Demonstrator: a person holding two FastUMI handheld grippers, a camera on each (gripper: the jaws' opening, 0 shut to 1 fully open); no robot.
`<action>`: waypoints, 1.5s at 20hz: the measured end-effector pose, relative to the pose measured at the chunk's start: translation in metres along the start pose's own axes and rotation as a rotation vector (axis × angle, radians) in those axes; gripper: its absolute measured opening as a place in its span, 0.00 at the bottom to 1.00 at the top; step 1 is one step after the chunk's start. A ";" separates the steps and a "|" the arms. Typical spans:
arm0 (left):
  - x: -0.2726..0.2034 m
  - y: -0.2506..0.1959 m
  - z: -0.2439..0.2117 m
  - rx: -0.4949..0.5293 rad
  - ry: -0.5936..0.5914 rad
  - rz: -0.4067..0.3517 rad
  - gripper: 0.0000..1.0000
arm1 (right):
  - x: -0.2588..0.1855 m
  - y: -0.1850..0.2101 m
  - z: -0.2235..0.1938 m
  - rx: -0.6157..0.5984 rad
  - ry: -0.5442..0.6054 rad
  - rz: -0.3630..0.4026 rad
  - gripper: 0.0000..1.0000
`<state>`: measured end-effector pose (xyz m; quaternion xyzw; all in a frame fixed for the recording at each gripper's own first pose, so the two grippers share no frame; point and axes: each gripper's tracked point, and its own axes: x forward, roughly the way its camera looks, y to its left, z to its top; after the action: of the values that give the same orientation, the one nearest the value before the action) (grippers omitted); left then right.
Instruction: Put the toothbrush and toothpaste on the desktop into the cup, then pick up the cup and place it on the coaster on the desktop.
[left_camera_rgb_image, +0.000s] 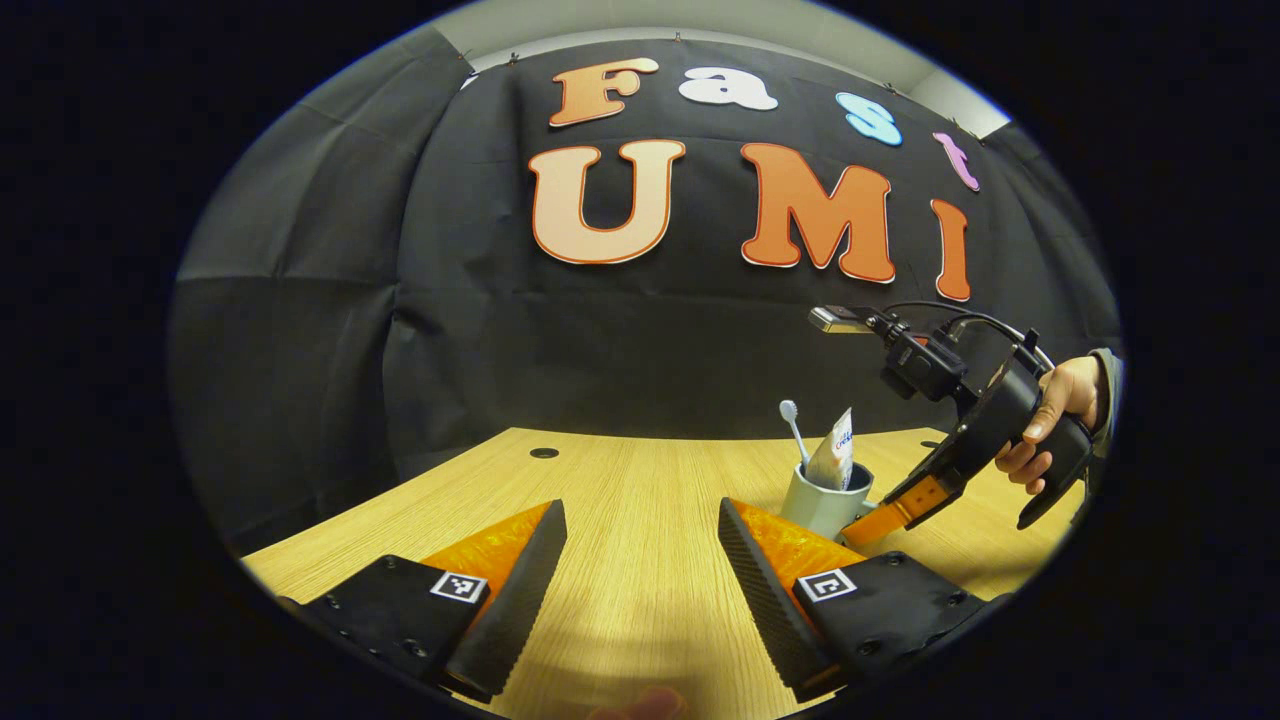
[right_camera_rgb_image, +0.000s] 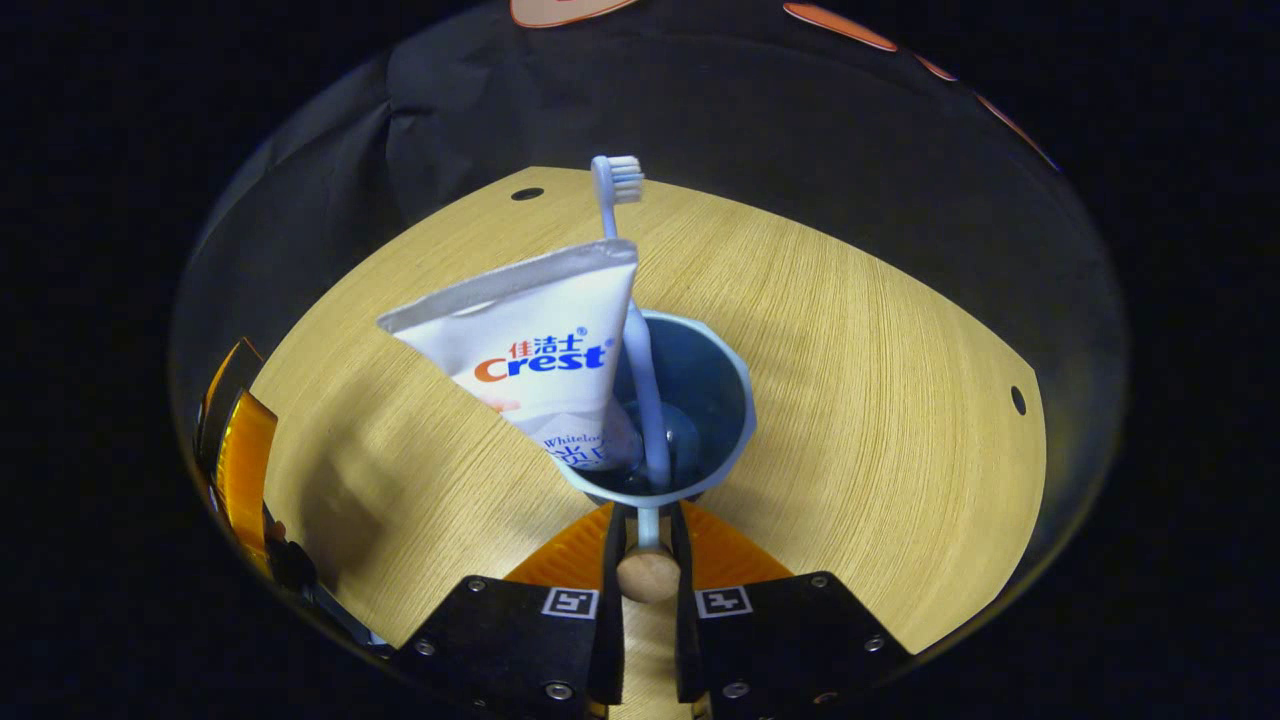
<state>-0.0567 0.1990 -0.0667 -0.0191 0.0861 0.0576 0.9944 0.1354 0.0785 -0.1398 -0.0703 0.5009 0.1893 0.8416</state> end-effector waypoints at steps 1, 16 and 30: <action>0.000 0.000 -0.001 0.001 0.001 -0.002 0.97 | 0.000 0.000 0.000 0.006 0.001 0.004 0.22; -0.002 -0.047 0.025 0.062 -0.024 -0.060 0.97 | -0.071 -0.015 0.013 0.113 -0.362 0.113 0.65; -0.001 -0.133 0.062 0.115 -0.097 -0.171 0.97 | -0.176 -0.103 -0.007 0.197 -0.821 -0.095 0.82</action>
<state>-0.0319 0.0698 -0.0013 0.0333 0.0390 -0.0316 0.9982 0.0946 -0.0624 0.0021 0.0686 0.1361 0.1140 0.9817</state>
